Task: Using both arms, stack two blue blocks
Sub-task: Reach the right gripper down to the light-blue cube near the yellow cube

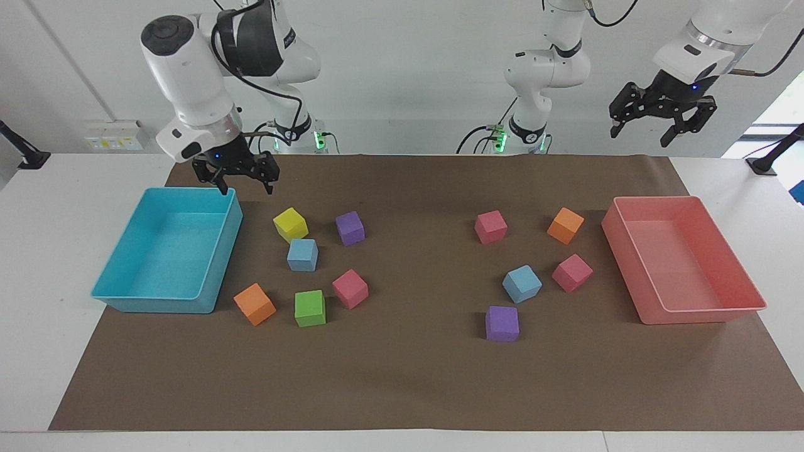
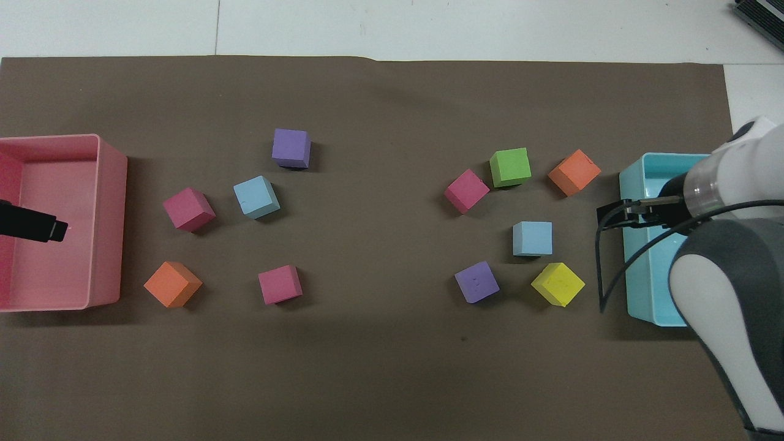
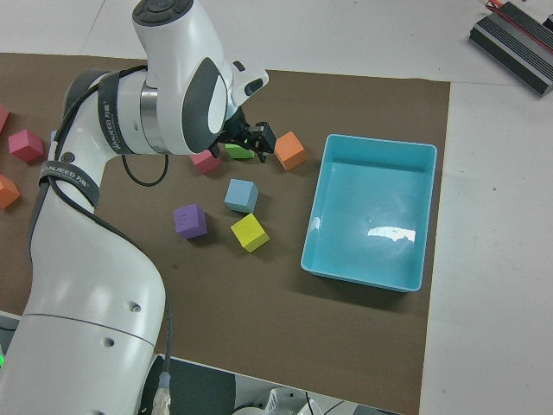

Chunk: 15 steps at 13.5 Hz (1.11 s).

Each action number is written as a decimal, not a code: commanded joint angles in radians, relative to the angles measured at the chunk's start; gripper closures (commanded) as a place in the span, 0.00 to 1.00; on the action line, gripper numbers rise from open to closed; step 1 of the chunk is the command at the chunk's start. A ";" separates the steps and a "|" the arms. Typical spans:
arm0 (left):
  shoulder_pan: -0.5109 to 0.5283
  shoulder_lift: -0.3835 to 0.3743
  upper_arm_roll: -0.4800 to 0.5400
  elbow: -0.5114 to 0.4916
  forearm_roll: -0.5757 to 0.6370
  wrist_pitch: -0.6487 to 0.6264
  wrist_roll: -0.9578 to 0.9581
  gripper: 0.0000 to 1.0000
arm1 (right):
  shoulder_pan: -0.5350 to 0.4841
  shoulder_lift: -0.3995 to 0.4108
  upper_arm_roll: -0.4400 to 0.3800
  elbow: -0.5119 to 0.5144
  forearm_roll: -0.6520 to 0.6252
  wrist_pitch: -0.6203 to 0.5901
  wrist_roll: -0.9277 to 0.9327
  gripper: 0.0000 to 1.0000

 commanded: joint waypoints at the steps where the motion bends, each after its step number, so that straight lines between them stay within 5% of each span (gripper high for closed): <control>1: 0.000 -0.010 0.000 -0.002 0.013 -0.015 0.002 0.00 | 0.009 0.076 -0.001 -0.005 0.021 0.072 0.029 0.00; 15: 0.000 -0.010 0.000 -0.002 0.013 -0.015 -0.002 0.00 | 0.066 0.162 -0.001 -0.255 0.099 0.428 0.181 0.00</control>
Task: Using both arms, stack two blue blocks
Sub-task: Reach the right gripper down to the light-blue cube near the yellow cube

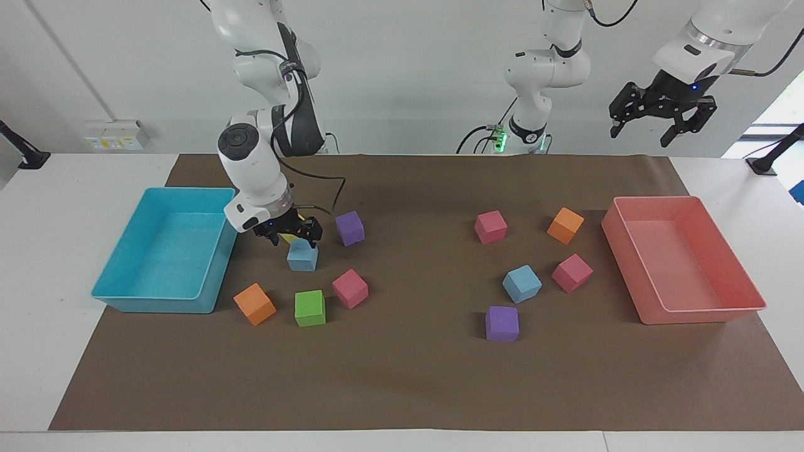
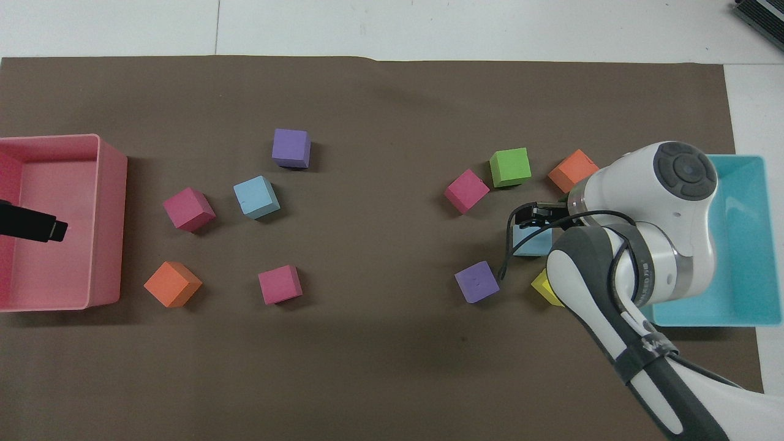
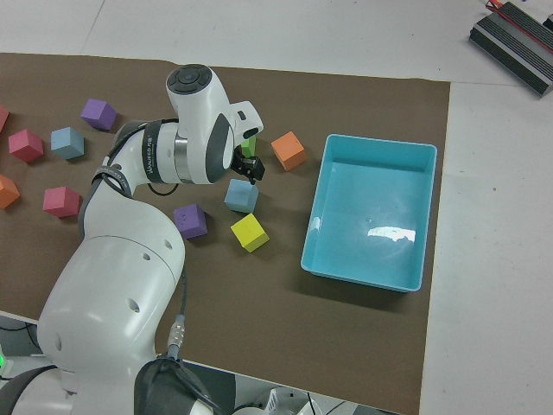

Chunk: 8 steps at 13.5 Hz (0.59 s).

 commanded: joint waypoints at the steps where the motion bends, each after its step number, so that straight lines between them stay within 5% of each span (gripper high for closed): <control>1: 0.000 -0.010 0.000 -0.002 0.013 -0.015 -0.002 0.00 | -0.003 0.015 -0.001 -0.056 0.016 0.086 0.007 0.00; 8: 0.000 -0.010 0.000 -0.002 0.013 -0.015 -0.003 0.00 | 0.017 0.067 0.001 -0.111 0.016 0.190 -0.005 0.00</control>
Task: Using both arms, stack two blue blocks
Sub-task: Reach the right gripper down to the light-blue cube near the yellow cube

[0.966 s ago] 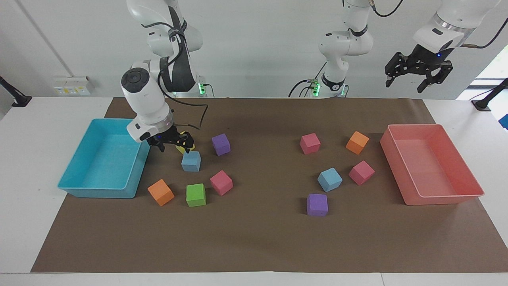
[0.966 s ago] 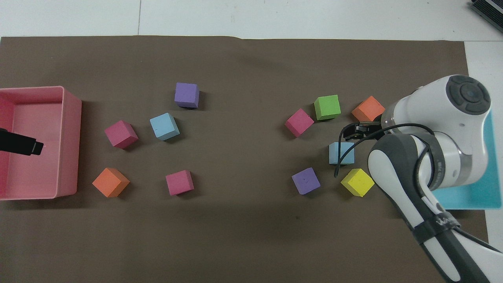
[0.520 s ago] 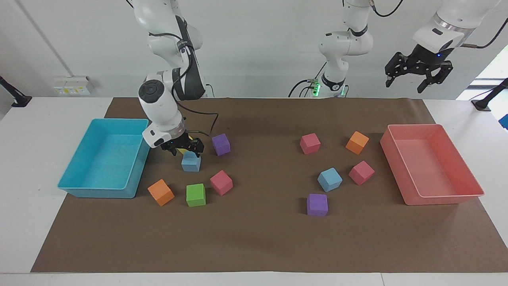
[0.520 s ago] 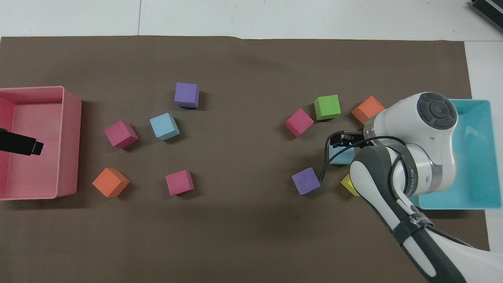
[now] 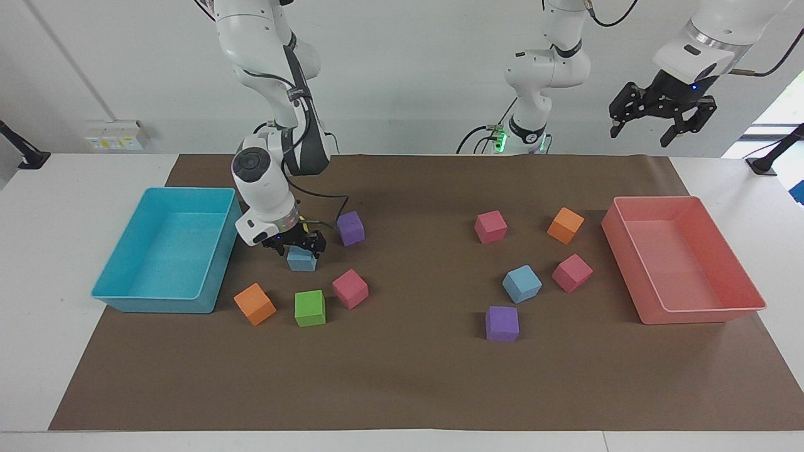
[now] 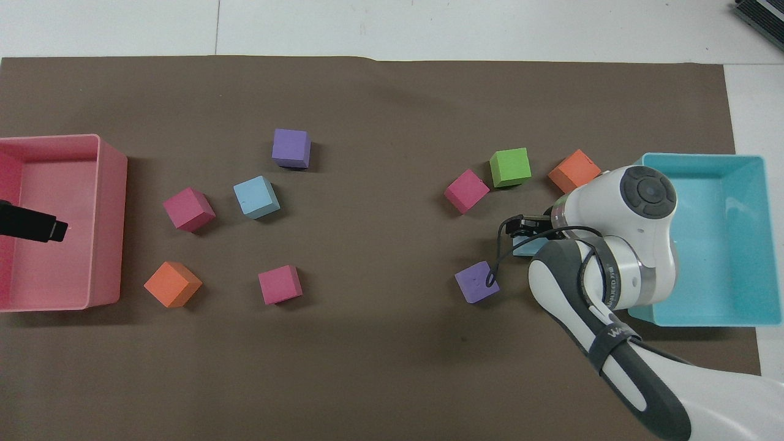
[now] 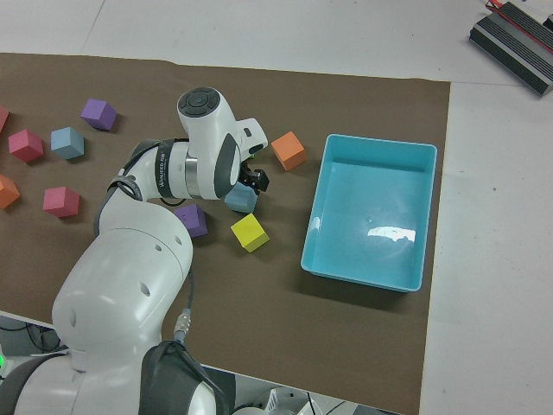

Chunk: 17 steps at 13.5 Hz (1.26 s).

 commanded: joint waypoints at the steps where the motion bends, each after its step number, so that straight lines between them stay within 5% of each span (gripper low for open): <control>1: 0.000 -0.010 0.000 -0.002 0.013 -0.015 -0.003 0.00 | 0.005 0.005 -0.001 -0.031 0.016 0.041 -0.007 0.00; 7: 0.000 -0.010 0.000 -0.002 0.013 -0.012 -0.002 0.00 | 0.005 0.013 -0.001 -0.028 0.016 0.041 -0.008 0.00; 11: 0.000 -0.010 0.000 -0.002 0.013 -0.012 -0.001 0.00 | 0.002 0.023 -0.001 -0.012 0.016 0.031 -0.042 0.86; 13: 0.000 -0.010 0.000 -0.002 0.013 -0.012 -0.001 0.00 | 0.001 0.028 -0.001 0.006 0.016 0.011 -0.045 1.00; 17: 0.000 -0.010 0.000 -0.002 0.013 -0.012 -0.001 0.00 | 0.001 0.014 0.001 0.098 0.016 -0.124 -0.134 1.00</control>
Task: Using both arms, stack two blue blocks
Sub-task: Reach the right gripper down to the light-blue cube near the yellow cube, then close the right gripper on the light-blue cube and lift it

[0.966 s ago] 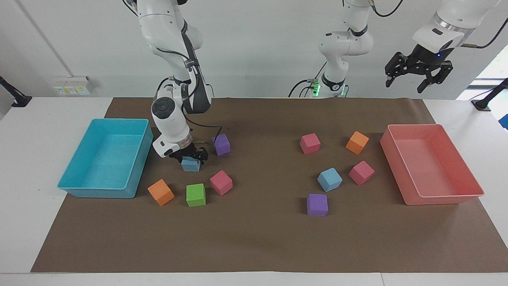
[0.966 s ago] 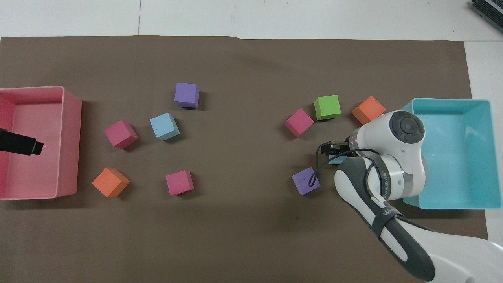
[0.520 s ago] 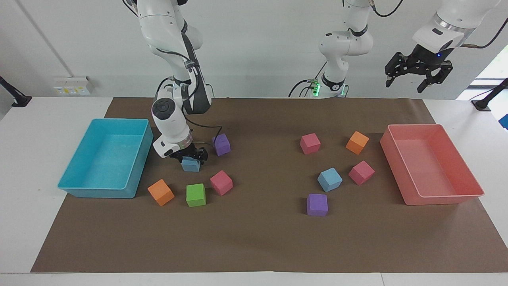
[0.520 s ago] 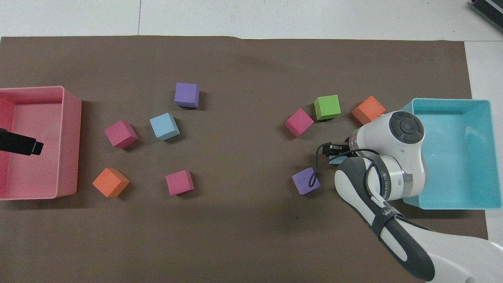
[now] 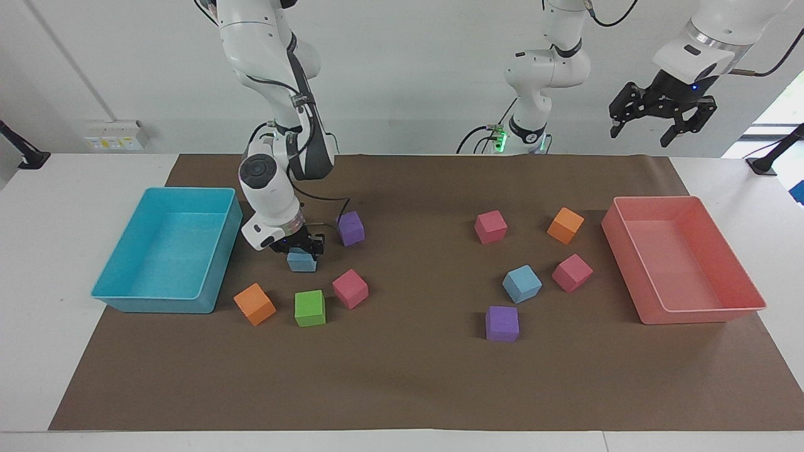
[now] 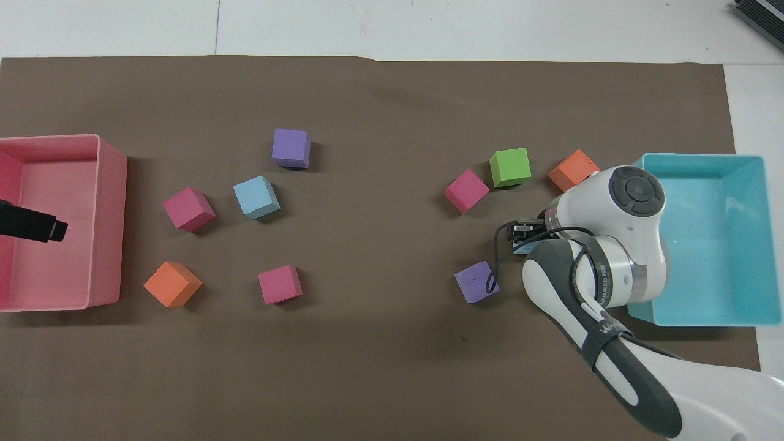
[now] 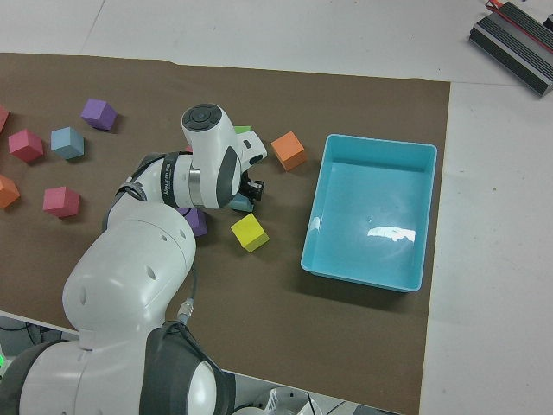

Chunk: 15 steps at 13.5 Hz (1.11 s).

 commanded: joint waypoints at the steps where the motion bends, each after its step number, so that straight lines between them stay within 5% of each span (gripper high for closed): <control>1: 0.000 -0.010 0.000 -0.002 0.013 -0.012 -0.002 0.00 | -0.003 -0.012 0.001 0.101 0.016 -0.126 -0.058 1.00; 8: 0.000 -0.010 0.000 -0.002 0.013 -0.010 0.002 0.00 | 0.003 -0.081 0.026 0.238 0.011 -0.332 -0.142 1.00; 15: 0.000 -0.010 0.000 -0.002 0.013 -0.009 0.000 0.00 | 0.078 -0.062 0.075 0.316 0.002 -0.338 -0.023 1.00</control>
